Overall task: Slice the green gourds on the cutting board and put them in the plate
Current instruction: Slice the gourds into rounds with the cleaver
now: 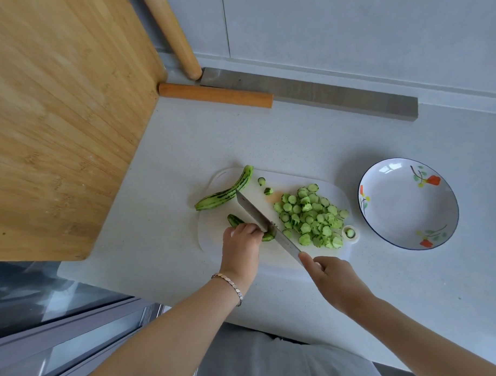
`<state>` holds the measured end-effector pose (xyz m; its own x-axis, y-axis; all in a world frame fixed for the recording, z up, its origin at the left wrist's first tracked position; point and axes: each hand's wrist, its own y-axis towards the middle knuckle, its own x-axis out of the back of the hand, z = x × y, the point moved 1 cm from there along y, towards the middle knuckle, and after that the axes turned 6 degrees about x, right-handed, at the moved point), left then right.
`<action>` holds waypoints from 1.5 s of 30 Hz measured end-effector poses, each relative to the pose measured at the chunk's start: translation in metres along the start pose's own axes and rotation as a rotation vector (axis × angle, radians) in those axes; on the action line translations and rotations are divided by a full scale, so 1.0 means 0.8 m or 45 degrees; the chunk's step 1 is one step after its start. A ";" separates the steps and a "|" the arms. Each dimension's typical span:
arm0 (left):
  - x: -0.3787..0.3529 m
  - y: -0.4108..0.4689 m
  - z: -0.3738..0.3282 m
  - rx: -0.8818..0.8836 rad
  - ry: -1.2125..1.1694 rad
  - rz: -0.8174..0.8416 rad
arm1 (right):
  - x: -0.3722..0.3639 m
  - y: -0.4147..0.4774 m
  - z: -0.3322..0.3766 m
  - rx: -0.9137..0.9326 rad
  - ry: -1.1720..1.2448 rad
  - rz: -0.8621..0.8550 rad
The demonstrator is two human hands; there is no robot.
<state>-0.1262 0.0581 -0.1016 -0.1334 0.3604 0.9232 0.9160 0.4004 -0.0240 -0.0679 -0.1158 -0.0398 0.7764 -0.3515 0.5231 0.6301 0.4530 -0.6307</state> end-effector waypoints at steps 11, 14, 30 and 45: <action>0.009 0.006 0.013 -0.068 -0.064 0.038 | 0.002 0.002 -0.018 -0.143 0.409 0.026; 0.004 0.007 0.003 -0.081 -0.092 0.055 | 0.008 -0.003 -0.015 -0.101 0.365 0.017; 0.004 0.007 0.003 -0.071 -0.058 0.097 | -0.003 0.006 -0.017 -0.034 0.066 -0.011; 0.000 0.006 0.002 -0.037 -0.071 0.083 | 0.003 0.006 -0.008 -0.069 0.200 0.011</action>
<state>-0.1225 0.0612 -0.1026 -0.0933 0.4319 0.8971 0.9341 0.3499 -0.0714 -0.0628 -0.1196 -0.0452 0.7717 -0.4735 0.4246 0.6203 0.4132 -0.6667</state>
